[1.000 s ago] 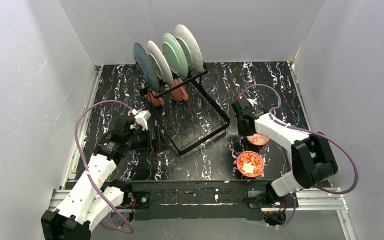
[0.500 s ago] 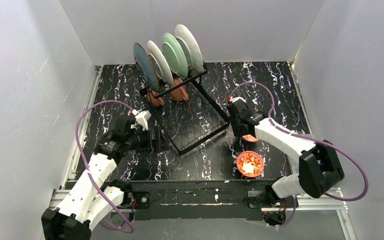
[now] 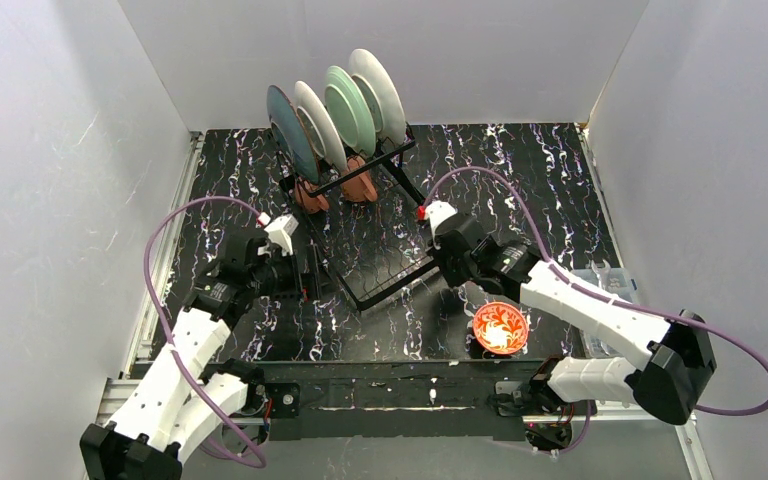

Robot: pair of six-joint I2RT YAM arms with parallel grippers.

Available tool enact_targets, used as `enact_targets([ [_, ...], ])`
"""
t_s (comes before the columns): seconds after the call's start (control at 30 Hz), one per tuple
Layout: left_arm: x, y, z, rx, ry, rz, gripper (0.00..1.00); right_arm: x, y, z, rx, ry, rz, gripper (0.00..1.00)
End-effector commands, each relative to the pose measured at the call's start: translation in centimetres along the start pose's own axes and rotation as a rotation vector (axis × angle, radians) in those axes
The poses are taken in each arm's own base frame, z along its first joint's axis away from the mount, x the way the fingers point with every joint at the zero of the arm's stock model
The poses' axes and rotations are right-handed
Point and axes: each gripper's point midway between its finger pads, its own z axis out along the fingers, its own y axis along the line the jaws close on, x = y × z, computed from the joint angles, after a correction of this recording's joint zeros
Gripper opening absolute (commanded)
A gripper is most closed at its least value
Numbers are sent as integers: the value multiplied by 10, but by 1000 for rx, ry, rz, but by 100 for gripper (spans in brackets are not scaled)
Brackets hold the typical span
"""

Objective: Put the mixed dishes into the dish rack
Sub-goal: Pick up the bowl from the center of the board, then insert the bowl into the dish rack.

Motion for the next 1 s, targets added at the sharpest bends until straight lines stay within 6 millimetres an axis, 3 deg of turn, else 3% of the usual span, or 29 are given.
enact_targets([
  [0.0, -24, -16, -15, 5, -50, 27, 98, -29, 24, -22, -91, -123, -110, 1],
  [0.4, -36, -47, -22, 116, 22, 46, 98, -19, 92, -60, -398, -251, -405, 1],
  [0.67, -40, -75, -37, 233, 45, 64, 98, -14, 128, -75, -496, -289, -584, 1],
  [0.97, -26, -90, -50, 307, 150, 98, 98, -5, 161, -90, -585, -283, -840, 1],
])
